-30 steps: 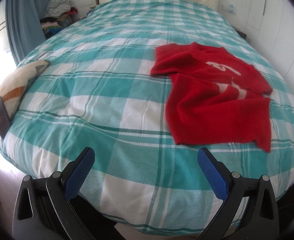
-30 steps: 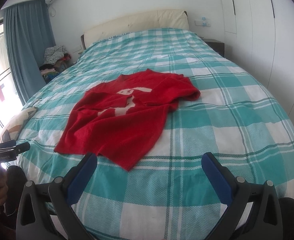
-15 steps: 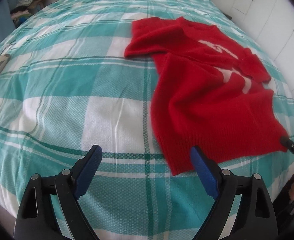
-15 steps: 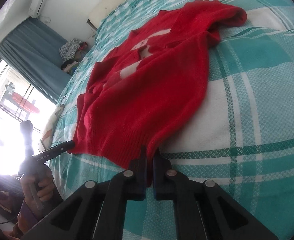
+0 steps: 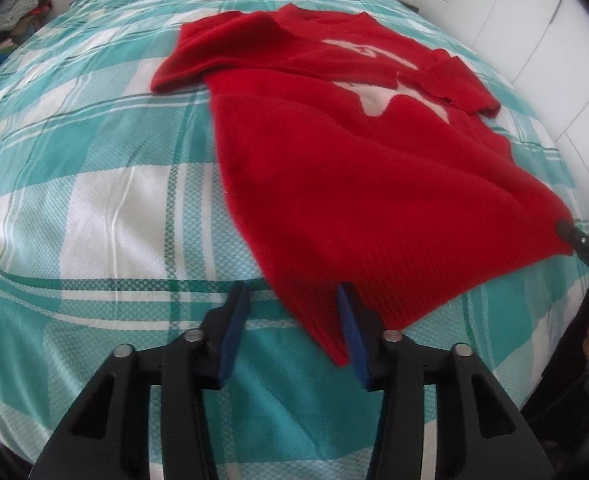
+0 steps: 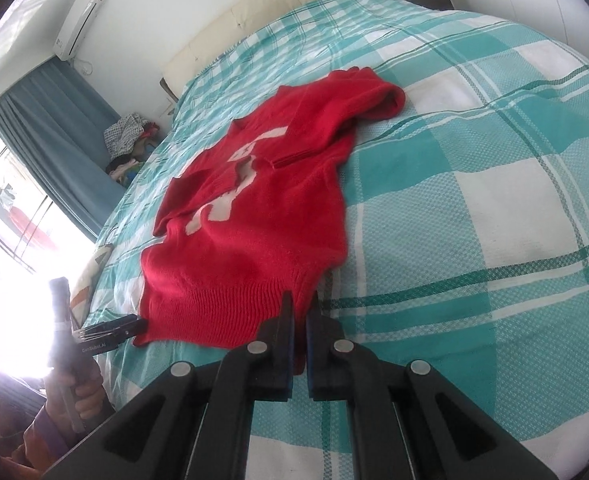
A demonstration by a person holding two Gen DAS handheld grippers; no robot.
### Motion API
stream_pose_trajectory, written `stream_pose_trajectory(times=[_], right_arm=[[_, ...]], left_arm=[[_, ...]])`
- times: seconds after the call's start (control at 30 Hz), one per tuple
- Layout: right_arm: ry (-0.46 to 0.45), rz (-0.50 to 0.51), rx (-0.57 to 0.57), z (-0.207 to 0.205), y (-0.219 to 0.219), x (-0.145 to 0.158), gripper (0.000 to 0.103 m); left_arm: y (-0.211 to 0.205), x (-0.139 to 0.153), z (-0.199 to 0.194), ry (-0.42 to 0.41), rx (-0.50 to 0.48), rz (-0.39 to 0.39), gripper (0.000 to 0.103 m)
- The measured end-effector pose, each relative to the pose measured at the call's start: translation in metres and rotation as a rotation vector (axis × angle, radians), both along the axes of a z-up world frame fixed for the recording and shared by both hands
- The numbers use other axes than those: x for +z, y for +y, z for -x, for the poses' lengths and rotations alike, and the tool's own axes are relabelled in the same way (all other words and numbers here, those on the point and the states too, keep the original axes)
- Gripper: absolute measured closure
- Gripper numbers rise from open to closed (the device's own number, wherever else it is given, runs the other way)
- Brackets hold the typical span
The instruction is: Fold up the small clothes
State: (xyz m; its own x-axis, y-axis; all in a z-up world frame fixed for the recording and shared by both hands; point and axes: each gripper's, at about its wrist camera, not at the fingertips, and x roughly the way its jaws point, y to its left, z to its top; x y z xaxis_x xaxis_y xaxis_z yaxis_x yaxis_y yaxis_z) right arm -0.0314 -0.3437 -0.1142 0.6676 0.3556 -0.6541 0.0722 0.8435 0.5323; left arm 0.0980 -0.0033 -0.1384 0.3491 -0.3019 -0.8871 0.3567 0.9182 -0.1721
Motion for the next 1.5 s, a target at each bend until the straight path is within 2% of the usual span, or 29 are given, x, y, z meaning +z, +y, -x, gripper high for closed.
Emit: stream_pose_trajectory(times=[0.03, 0.1, 0.23, 0.33, 0.4, 0.5, 0.63, 0.87, 1.13, 1.5], right_arm=[[0.001, -0.001, 0.012, -0.001, 0.002, 0.0, 0.099], [0.004, 0.003, 0.031, -0.004, 0.007, 0.002, 0.099], [-0.016, 0.003, 0.049, 0.006, 0.004, 0.025, 0.099], [-0.002, 0.001, 0.066, 0.022, 0.0, 0.043, 0.099], [0.038, 0.035, 0.082, 0.028, 0.005, 0.042, 0.099], [0.124, 0.099, 0.114, 0.032, 0.018, 0.019, 0.099], [0.194, 0.152, 0.085, 0.034, 0.026, -0.009, 0.099], [0.21, 0.159, 0.047, 0.03, 0.021, -0.039, 0.1], [0.193, 0.174, 0.054, 0.03, 0.023, -0.042, 0.1], [0.175, 0.175, 0.043, 0.034, 0.024, -0.043, 0.102]], left_arm=[[-0.005, 0.0, 0.0, 0.017, -0.013, 0.018, 0.099], [-0.009, 0.006, 0.004, -0.003, -0.012, 0.004, 0.101], [0.021, 0.043, 0.025, -0.024, 0.005, 0.087, 0.101], [0.041, 0.061, 0.045, -0.056, 0.015, 0.054, 0.101], [0.042, 0.056, 0.052, -0.047, 0.005, 0.021, 0.101], [0.035, 0.036, 0.055, -0.052, -0.007, -0.092, 0.101], [0.041, 0.017, 0.049, -0.013, 0.028, -0.106, 0.101], [0.039, 0.004, 0.047, -0.028, 0.065, -0.114, 0.101], [0.037, 0.0, 0.052, -0.07, 0.089, -0.12, 0.101], [0.028, -0.002, 0.056, -0.124, 0.074, -0.184, 0.1]])
